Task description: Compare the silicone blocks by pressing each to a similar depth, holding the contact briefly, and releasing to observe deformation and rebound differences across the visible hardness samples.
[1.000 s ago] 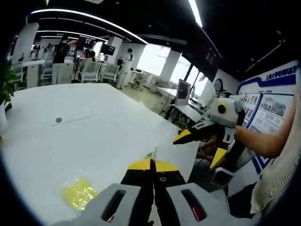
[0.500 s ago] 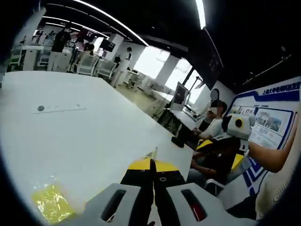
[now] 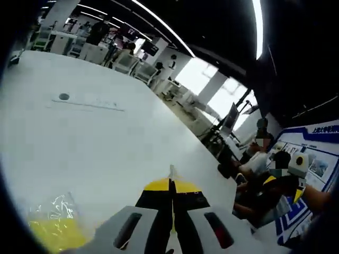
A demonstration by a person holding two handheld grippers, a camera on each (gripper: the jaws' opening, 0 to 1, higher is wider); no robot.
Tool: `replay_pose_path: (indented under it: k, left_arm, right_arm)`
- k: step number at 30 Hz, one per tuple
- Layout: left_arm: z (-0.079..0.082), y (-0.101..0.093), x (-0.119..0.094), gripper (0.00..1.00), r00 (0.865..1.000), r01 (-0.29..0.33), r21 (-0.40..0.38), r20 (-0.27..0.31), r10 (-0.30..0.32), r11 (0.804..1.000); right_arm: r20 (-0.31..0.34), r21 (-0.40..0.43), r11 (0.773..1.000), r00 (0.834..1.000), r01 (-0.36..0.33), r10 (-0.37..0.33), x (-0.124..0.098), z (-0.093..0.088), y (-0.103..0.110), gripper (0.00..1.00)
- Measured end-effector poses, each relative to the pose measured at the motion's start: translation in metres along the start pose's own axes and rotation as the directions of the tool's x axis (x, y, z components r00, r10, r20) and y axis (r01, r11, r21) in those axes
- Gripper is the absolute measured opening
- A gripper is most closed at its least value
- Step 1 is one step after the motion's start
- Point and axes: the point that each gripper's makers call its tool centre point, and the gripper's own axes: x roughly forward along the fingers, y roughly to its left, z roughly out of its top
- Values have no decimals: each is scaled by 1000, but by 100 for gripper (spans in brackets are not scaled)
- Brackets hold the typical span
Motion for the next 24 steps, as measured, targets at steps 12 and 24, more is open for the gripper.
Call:
replay_pose_path:
  k: [12,24]
  left_arm:
    - [-23,31,26,0,998,-66,-88,-13,65,994]
    - [-40,56,42,0,988,-153,-154,-15,152,976]
  right_arm:
    - [-26,40,999,1000,16,-15,3,-11,-19,53]
    - [-48,48,999,999,-10,13,13,-15,-26,52]
